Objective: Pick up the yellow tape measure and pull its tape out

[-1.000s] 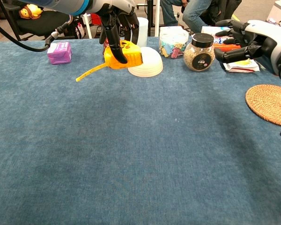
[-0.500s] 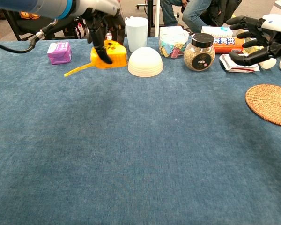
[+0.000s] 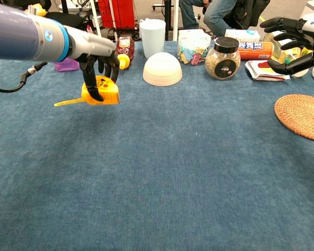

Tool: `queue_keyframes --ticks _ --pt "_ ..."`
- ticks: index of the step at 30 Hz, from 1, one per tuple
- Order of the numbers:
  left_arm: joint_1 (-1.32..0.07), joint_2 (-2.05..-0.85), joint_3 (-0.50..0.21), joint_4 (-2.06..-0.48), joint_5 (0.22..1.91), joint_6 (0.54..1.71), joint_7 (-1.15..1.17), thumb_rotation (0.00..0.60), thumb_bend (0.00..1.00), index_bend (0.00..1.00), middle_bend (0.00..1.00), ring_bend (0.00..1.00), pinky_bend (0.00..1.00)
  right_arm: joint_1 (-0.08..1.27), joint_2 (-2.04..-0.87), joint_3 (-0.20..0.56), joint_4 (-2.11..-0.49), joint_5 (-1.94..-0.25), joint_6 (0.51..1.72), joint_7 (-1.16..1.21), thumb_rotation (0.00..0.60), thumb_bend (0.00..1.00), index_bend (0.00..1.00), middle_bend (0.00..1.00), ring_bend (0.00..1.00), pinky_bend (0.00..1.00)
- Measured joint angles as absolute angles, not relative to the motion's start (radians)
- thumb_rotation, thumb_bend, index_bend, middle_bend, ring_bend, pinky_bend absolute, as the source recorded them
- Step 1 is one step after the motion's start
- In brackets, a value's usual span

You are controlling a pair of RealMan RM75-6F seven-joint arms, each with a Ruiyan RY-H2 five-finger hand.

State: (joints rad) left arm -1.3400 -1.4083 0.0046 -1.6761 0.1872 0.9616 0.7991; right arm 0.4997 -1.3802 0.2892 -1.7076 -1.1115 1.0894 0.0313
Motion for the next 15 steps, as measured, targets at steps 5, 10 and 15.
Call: queue_keyframes --ticks 5,10,15 --pt "-1.338 -1.412 0.021 -1.671 0.146 0.951 0.833 0.600 0.14 0.20 0.06 0.01 0.21 0.499 -1.380 0.287 -1.701 -1.112 1.091 0.040 0.600 0.50 0.00 0.05 0.01 0.07" --pt "-1.345 -1.403 0.026 -1.673 0.093 0.936 0.864 0.600 0.08 0.06 0.00 0.00 0.15 0.501 -1.379 0.285 -1.700 -1.112 1.091 0.042 0.600 0.50 0.00 0.05 0.01 0.07" --pt "-1.344 -1.390 0.021 -1.682 0.087 0.936 0.869 0.600 0.08 0.02 0.00 0.00 0.14 0.502 -1.378 0.284 -1.699 -1.110 1.094 0.043 0.600 0.50 0.00 0.05 0.01 0.07"
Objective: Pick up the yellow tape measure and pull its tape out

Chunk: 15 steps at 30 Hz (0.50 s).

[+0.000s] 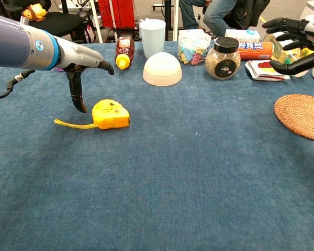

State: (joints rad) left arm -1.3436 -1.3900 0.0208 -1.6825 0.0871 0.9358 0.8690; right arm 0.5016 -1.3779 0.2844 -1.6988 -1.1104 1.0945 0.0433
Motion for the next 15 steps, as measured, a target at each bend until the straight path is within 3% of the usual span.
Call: queue_keyframes --ticks 7,11,15 --pt "-1.305 -1.368 -0.002 -1.705 0.153 0.976 0.806 0.600 0.09 0.03 0.00 0.00 0.17 0.501 -1.365 0.283 -1.696 -1.115 1.100 0.036 0.600 0.50 0.00 0.06 0.02 0.08" --pt "-1.251 -1.331 -0.010 -1.758 0.250 1.040 0.738 0.600 0.11 0.15 0.00 0.00 0.21 0.503 -1.358 0.278 -1.682 -1.125 1.101 0.022 0.600 0.50 0.02 0.10 0.05 0.09" --pt "-1.161 -1.284 -0.009 -1.823 0.378 1.130 0.631 0.600 0.12 0.24 0.06 0.02 0.25 0.504 -1.355 0.266 -1.657 -1.145 1.109 0.000 0.600 0.50 0.11 0.14 0.10 0.12"
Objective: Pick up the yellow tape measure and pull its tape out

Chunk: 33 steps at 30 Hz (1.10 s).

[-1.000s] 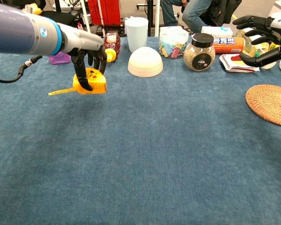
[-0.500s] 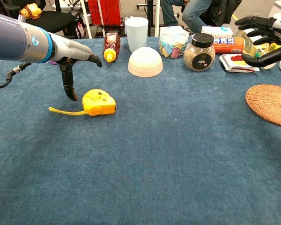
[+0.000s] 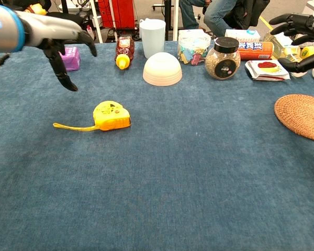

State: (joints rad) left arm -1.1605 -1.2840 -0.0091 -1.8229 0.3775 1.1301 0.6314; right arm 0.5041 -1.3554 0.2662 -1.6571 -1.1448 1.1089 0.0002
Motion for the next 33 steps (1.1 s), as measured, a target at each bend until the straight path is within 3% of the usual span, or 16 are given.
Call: queue_keyframes --ticks 7,11,19,33 --pt "-0.914 -1.202 0.034 -1.871 0.663 1.315 0.379 0.600 0.12 0.36 0.16 0.09 0.28 0.481 -1.359 0.227 -1.582 -1.207 1.173 -0.045 0.600 0.50 0.23 0.22 0.17 0.19" --pt "-0.754 -1.165 0.070 -1.847 0.809 1.416 0.237 0.600 0.12 0.39 0.19 0.10 0.28 0.450 -1.356 0.197 -1.544 -1.250 1.219 -0.054 0.600 0.50 0.25 0.22 0.18 0.20" --pt "-0.525 -1.135 0.122 -1.733 0.941 1.535 0.078 0.600 0.12 0.41 0.21 0.11 0.28 0.383 -1.331 0.140 -1.536 -1.261 1.267 -0.126 0.600 0.50 0.26 0.23 0.18 0.20" --pt "-0.334 -1.147 0.164 -1.673 1.130 1.628 0.022 0.600 0.12 0.42 0.22 0.12 0.28 0.220 -1.288 0.073 -1.620 -1.276 1.450 -0.173 0.600 0.50 0.26 0.23 0.18 0.19"
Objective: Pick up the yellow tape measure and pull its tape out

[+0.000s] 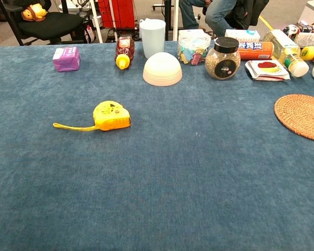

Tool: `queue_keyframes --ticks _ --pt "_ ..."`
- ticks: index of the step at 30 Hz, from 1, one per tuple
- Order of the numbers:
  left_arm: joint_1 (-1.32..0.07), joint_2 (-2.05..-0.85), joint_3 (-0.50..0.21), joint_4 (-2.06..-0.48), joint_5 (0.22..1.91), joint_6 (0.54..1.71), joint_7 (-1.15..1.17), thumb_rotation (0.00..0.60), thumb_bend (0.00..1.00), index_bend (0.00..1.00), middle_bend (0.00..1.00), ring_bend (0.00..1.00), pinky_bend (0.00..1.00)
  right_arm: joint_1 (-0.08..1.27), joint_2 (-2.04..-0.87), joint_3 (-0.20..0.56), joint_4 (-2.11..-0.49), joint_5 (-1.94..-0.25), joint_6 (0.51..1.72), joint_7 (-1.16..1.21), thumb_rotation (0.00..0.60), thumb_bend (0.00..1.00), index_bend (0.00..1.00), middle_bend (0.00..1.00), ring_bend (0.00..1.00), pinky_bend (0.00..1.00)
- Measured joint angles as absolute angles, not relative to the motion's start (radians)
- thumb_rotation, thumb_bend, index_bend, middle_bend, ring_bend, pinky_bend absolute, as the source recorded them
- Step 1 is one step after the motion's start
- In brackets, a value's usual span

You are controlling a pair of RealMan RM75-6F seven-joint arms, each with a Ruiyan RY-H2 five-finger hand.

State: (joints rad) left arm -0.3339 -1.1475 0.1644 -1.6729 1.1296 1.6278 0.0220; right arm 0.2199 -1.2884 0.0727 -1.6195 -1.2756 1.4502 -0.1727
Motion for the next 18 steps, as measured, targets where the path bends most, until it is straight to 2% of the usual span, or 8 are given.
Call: queue_keyframes --ticks 8,18 --pt "-0.263 -1.168 0.171 -1.689 1.212 1.625 0.063 0.600 0.12 0.42 0.22 0.12 0.28 0.155 -1.275 0.048 -1.645 -1.317 1.513 -0.168 0.600 0.50 0.26 0.23 0.18 0.19" --pt "-0.238 -1.123 0.116 -1.766 1.256 1.610 0.124 0.600 0.12 0.43 0.22 0.12 0.28 0.122 -1.279 0.055 -1.615 -1.337 1.524 -0.118 0.600 0.50 0.26 0.23 0.18 0.18"
